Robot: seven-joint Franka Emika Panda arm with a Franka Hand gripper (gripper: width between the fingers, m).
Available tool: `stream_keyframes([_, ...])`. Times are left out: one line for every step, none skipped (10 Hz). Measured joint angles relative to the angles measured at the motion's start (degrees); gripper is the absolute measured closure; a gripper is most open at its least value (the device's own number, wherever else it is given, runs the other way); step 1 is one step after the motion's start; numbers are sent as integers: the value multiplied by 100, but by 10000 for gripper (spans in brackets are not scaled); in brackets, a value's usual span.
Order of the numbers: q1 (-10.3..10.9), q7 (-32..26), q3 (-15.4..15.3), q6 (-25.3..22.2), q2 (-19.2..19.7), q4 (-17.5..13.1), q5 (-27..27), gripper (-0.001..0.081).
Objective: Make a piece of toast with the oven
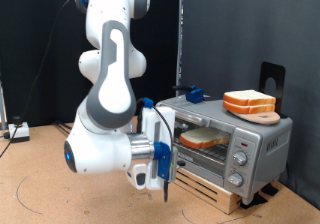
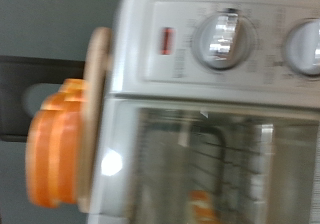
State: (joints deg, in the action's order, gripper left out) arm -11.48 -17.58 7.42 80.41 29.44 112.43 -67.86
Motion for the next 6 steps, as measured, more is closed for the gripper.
stream_keyframes([103,-181,-38,337,134,-152,12,-3])
stream_keyframes([183,-375,-48,564,207,-237,11,-3])
stream_keyframes([169,-289,-48,495,208,-230,11,-3])
stream_keyframes([134,-366,-53,294,234,-249,36,-3])
stream_keyframes([109,-414,-55,178,310,-318,86,-3])
stream_keyframes([118,-415,-72,164,465,-464,136,-3])
